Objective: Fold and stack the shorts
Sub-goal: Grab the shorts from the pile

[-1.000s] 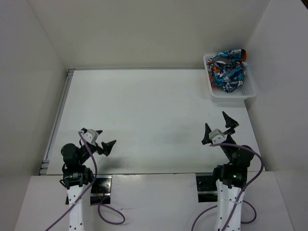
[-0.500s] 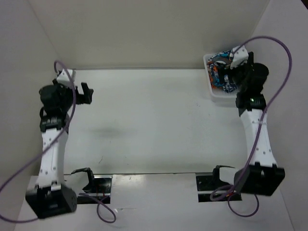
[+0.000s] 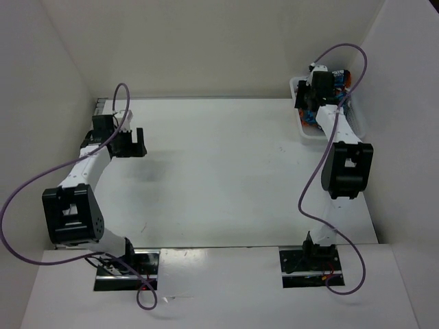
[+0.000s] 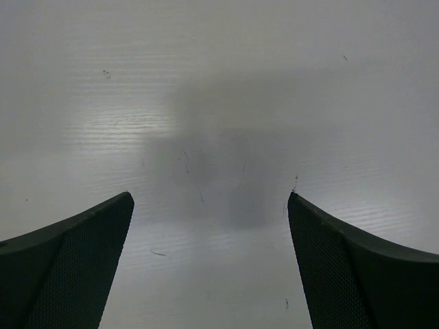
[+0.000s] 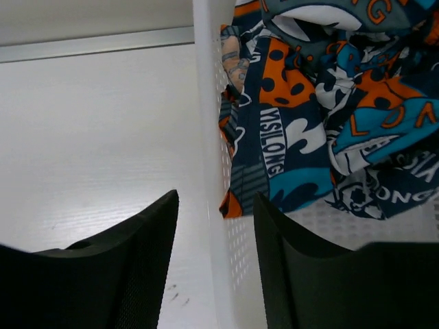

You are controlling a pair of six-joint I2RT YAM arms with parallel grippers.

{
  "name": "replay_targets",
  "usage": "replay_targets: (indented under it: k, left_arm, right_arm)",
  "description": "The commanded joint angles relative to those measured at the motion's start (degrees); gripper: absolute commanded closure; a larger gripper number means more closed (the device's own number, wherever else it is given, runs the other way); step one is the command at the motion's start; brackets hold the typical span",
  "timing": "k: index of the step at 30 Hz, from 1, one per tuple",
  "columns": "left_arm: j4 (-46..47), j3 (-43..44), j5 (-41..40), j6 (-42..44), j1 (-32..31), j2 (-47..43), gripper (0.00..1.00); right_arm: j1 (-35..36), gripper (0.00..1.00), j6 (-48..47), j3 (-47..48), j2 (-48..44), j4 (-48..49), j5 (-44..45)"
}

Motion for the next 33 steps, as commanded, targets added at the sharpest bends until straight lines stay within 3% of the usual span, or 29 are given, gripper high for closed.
replay_targets:
  k: [1,3,9,12,13,19,23,27,28,29,31,32,33]
  left_arm:
    - [-2.22,4.70,0.34,0.21,-0.64,2.94,0.00]
    - [-2.84,6.28,0.34,0.21,-1.17,5.57,0.00]
    - [-3.37,11.65,0.34,0.21,-1.17,11.38,0.00]
    - [-3.90,13.23,-0.19,0.21,-1.17,13.22,0.00]
    - [-4.42,14.19,-0.19,0.21,-1.17,13.23,0.00]
    - [-5.65,16.14,-0.19,0.21,-2.31,15.77,0.00]
    - [-6.80,16.75,-0.89,0.21,-2.93,16.30,0.00]
    - [-7.32,17.89,-0.89,0.21,-4.16,17.35,0.00]
    - [-7.32,18.59,-0.89,0.21,-4.16,17.36,0.00]
    - [-7.32,18.60,-0.89,0.21,-4.77,17.36,0.00]
    - [-7.32,19.21,-0.89,0.21,-4.77,18.50,0.00]
    - [-7.32,20.00,-0.89,0.21,-4.77,18.50,0.00]
    - [-7.32,20.70,-0.89,0.21,-4.77,18.50,0.00]
  right_arm:
    - [-0.51,0.49,7.27,6.30,3.78,-0.05,2.39]
    - [-0.51,0.58,8.59,8.06,6.50,-0.05,4.49]
    - [-0.51,0.50,13.95,10.52,11.87,-0.05,11.87]
    - [-1.13,0.53,16.68,12.45,13.10,-0.67,16.80]
    - [-1.13,0.51,16.68,12.46,13.89,-0.67,17.50]
    - [-1.13,0.19,16.68,15.44,17.49,0.47,24.27]
    - [-1.13,0.11,16.16,16.76,19.86,1.09,23.23]
    - [-1.65,0.09,16.68,16.76,21.72,-0.05,19.45]
    - [-1.65,0.16,16.68,16.76,22.24,-0.05,18.84]
    - [-1.65,0.35,16.68,16.15,22.24,-0.05,18.83]
    - [-2.18,0.56,17.30,16.15,22.24,-0.67,18.04]
    - [-2.18,0.74,17.30,16.15,21.72,-0.67,18.04]
    - [-2.18,0.80,17.30,16.15,21.72,-0.67,18.04]
